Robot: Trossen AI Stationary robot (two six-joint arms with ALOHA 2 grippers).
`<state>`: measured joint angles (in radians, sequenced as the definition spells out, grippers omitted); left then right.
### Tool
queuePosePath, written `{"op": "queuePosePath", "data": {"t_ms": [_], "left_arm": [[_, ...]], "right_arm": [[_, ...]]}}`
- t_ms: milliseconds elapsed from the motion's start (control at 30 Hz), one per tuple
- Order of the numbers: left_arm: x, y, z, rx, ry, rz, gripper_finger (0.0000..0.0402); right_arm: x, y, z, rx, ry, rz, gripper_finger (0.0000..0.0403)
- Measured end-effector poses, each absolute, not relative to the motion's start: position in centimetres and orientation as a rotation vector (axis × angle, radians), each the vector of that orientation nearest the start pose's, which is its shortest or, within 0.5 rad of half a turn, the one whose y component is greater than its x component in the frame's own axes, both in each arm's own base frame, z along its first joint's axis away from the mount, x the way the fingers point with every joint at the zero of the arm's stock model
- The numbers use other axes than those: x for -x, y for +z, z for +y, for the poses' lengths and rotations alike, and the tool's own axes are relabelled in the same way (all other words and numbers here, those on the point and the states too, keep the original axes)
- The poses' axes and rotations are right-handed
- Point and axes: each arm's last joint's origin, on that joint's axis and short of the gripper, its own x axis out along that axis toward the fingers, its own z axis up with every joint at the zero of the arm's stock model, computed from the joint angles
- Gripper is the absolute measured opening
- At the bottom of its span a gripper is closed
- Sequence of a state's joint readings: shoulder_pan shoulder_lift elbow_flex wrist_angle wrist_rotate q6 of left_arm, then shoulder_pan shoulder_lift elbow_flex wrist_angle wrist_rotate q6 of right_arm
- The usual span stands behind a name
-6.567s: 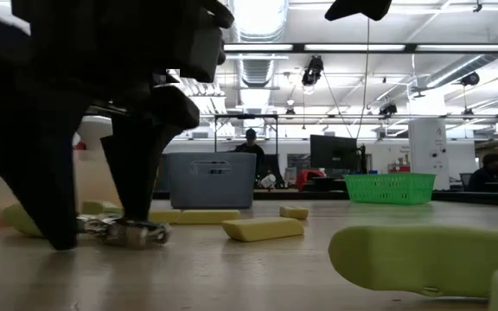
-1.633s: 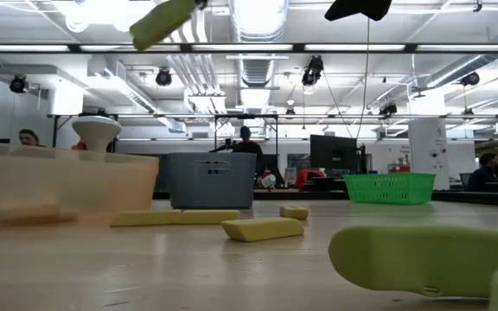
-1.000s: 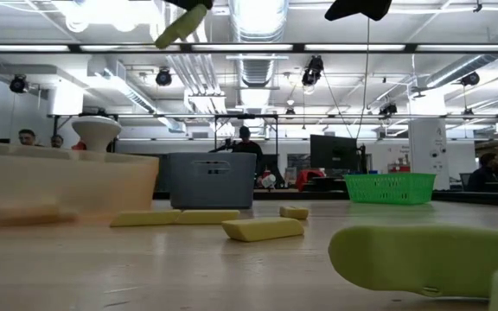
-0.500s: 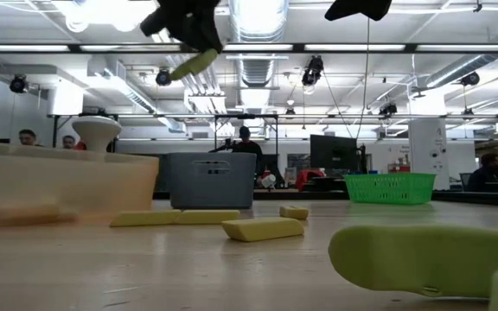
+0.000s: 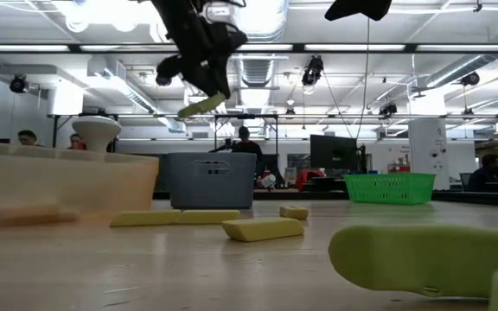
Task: Pick & Place School Supplies
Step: Put the green punch plier into the black bin
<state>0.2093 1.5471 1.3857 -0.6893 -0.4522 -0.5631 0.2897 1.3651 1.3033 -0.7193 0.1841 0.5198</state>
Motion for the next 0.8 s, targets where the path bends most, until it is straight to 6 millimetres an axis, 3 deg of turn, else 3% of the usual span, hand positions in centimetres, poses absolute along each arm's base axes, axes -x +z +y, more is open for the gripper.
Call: {"op": "queuePosePath", "data": {"t_ms": [400, 800], "left_arm": [[-34.1, 26.8, 8.8, 0.560, 0.840, 0.819, 0.0104], [-34.6, 24.8, 10.1, 0.603, 0.864, 0.880, 0.0104]], "right_arm": [[-27.2, 33.9, 7.6, -0.311, -0.099, 0.762, 0.0354], [-27.2, 33.9, 7.6, -0.311, -0.099, 0.763, 0.0354]]}}
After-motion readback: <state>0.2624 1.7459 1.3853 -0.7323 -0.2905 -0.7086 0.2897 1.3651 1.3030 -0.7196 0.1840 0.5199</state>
